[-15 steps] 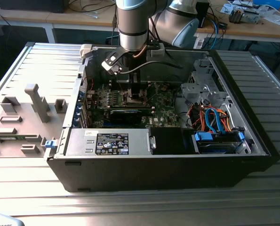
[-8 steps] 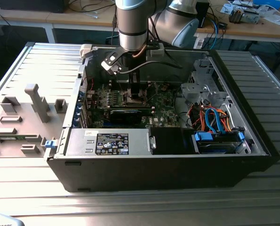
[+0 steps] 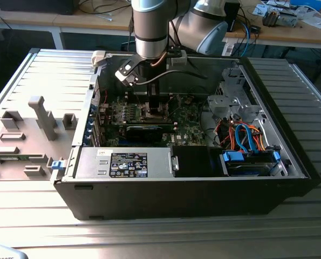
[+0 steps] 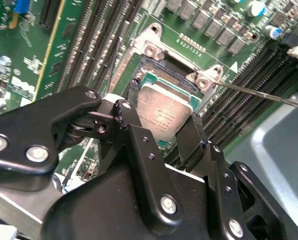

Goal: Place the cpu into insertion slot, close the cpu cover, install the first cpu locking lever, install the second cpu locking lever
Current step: 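Place the cpu into insertion slot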

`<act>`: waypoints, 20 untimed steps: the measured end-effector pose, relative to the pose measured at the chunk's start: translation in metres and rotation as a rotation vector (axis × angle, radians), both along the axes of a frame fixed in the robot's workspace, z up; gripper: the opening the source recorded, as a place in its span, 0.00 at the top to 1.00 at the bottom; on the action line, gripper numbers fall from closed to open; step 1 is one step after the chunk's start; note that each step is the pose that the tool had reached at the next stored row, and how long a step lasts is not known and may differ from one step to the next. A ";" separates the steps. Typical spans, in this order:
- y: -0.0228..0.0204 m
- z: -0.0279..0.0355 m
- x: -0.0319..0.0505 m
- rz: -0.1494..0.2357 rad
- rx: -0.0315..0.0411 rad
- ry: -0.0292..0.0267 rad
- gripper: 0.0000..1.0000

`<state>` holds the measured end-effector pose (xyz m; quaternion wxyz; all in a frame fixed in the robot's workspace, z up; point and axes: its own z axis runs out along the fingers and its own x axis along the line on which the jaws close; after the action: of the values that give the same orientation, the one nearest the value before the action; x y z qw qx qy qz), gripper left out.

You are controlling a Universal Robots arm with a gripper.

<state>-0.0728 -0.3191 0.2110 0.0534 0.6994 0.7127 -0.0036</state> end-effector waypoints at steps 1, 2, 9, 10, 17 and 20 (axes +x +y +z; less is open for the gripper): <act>0.0000 -0.0008 0.0000 0.000 -0.0032 0.0000 0.45; 0.0000 -0.0013 0.0000 0.000 -0.0034 0.0002 0.45; -0.0013 -0.0060 0.0000 0.000 -0.0036 0.0001 0.45; -0.0018 -0.0067 0.0000 0.000 -0.0036 0.0001 0.45; -0.0029 -0.0111 0.0000 0.000 -0.0034 0.0000 0.45; -0.0030 -0.0129 -0.0001 0.000 -0.0040 0.0006 0.45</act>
<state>-0.0729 -0.3221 0.1981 0.0546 0.6993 0.7128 -0.0052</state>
